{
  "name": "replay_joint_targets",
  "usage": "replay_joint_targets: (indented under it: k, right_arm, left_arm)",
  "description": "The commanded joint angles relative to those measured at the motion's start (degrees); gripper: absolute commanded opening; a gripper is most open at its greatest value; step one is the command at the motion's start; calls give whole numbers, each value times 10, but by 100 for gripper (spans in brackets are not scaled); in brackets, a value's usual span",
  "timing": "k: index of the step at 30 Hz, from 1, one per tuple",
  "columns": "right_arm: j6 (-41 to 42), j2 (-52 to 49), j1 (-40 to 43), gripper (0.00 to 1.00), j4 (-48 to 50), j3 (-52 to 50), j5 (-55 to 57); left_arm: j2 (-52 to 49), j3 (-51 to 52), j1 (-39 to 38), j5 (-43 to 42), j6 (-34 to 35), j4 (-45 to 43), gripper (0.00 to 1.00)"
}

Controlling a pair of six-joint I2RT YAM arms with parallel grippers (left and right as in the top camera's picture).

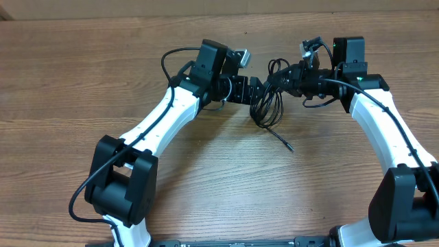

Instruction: Untangle cables

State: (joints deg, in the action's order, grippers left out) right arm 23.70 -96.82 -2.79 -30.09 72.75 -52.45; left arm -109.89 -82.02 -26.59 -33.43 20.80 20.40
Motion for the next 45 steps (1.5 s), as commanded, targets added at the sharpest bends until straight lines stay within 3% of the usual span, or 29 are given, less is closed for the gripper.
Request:
replay_joint_targets:
  k: [1,7,9,10,16,20,23,29,34,37,45]
  right_arm:
    - [-13,7,-1,4,8,9,-43]
    - [-4,8,7,4,52,9,-123]
    - [33,8,16,4,96,9,-178]
    - [59,8,23,4,127,9,-206]
    - [255,8,79,4,354,9,-278]
    - [307,8,115,4,453,9,-278]
    - [318,7,153,4,466,9,-267]
    - [441,7,216,4,425,8,-252]
    - [364,6,259,4,397,7,-206]
    - [268,6,254,18,330,7,-201]
    - [64,6,195,43,124,7,-129]
  left_arm:
    - [-24,-2,-11,19,2,1,73]
    - [-66,-2,-15,7,2,23,24]
    - [-75,-2,-15,8,1,34,8]
    - [-76,-2,-15,9,-3,37,4]
    - [-78,-2,-12,36,-28,54,4]
    - [-78,-2,-8,70,-34,78,4]
    - [-76,-2,9,71,-73,95,4]
    - [-64,-2,70,70,-73,116,4]
    - [-25,-2,135,19,-65,120,4]
    - [10,-2,153,11,-66,122,4]
    - [95,-2,157,36,-76,123,4]
